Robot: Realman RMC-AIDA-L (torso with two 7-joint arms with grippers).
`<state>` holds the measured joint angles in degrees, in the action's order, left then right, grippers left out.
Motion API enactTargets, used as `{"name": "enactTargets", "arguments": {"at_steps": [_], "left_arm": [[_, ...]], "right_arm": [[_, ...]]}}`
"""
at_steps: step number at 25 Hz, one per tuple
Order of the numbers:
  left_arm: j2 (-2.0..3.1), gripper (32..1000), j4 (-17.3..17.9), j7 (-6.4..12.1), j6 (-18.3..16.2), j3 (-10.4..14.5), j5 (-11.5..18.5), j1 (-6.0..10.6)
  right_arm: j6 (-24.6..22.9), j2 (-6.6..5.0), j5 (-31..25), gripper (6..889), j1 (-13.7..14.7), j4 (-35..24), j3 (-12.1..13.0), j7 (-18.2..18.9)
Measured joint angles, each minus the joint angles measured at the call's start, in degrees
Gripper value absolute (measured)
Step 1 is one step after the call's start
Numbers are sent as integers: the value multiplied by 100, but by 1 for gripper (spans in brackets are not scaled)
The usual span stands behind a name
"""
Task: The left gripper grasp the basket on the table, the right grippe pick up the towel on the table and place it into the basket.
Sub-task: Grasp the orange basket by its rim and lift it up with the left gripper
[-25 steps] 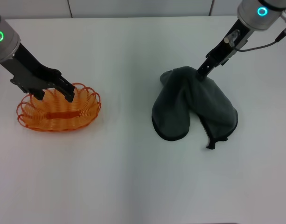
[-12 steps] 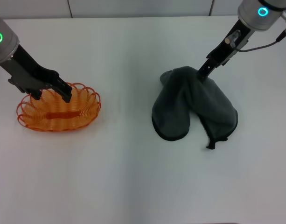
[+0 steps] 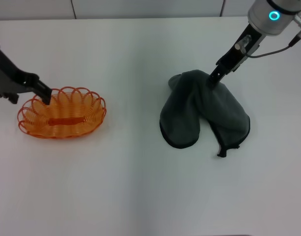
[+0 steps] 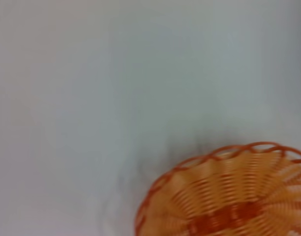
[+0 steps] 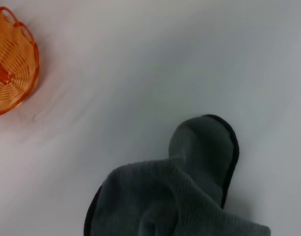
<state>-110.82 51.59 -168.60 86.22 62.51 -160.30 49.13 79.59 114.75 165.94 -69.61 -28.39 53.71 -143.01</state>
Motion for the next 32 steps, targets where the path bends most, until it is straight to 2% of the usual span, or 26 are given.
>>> {"name": "enactTargets", "arguments": {"at_steps": [5, 6, 7, 11, 13, 17, 21, 25, 32], "left_arm": [[72, 862, -251, 27, -341, 39, -251, -128], [72, 862, -251, 27, -341, 39, -251, -128], [102, 862, -260, 48, -431, 43, -260, -177], [116, 862, -342, 48, -579, 43, -262, -265], [99, 862, -461, 40, -657, 42, -264, -293], [24, 862, -688, 42, -813, 42, -248, -311], [-24, 861, -800, 47, -984, 0, -202, -304], [-33, 861, -903, 45, -1176, -14, -176, -289], [-37, 861, -1107, 18, -1557, -31, -125, -318]], "right_arm": [[-5, 11, 0, 861, 0, 0, 4, 2], [-5, 12, 0, 861, 0, 0, 4, 2], [-5, 12, 0, 861, 0, 0, 3, 2], [7, 24, 0, 860, 0, -8, 4, 8], [14, 29, 0, 860, -2, -19, 9, 9], [20, 30, 0, 860, -4, -29, 10, 11], [13, 37, 0, 860, -7, -16, 8, 27], [13, 81, 0, 860, -9, -40, 8, 56], [13, 91, 0, 860, -17, -44, 8, 66]]}}
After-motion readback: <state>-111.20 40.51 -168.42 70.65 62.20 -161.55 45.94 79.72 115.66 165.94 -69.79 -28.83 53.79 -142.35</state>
